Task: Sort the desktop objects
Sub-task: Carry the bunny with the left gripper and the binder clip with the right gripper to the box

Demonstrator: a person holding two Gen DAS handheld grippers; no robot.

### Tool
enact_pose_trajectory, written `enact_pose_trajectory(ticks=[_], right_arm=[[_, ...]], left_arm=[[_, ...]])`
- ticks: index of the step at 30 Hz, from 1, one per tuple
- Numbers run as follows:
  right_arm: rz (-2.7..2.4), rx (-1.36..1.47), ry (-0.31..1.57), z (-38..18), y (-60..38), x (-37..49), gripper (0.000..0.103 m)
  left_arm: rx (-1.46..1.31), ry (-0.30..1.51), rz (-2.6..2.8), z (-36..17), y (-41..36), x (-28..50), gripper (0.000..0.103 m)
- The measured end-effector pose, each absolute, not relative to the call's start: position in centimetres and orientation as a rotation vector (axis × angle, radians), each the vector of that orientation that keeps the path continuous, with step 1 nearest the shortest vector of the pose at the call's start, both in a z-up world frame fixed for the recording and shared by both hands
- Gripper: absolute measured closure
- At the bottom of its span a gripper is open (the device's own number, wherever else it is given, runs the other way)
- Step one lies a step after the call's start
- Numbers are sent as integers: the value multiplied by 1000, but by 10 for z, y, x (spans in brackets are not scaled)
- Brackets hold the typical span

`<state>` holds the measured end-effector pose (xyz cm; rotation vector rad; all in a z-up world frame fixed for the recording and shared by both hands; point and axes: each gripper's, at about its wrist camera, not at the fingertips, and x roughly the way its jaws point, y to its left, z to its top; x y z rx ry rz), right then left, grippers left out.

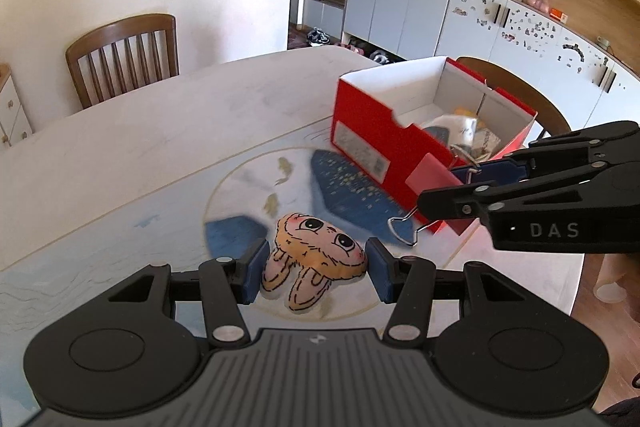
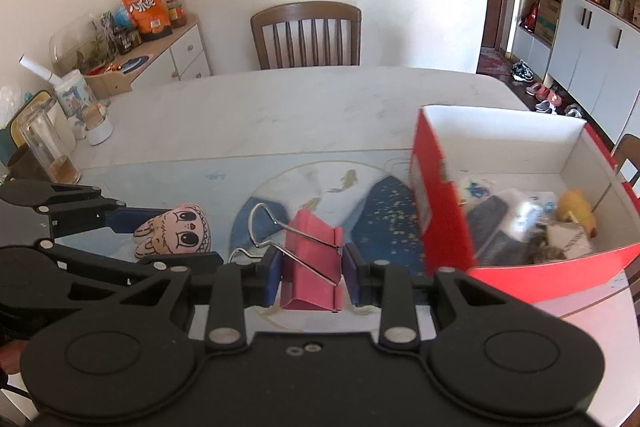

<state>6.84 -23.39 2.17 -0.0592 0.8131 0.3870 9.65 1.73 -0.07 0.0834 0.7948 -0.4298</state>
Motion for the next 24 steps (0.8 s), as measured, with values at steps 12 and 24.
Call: enact_pose_trajectory(ticks=[12,24], right_arm=[[405,-51,797,36,-328,93,72],[394,-29,795,31,-393,122,72]], left_arm=[[99,786,-432,16,-75,121,52],[138,784,-436,26,-144,150,51]])
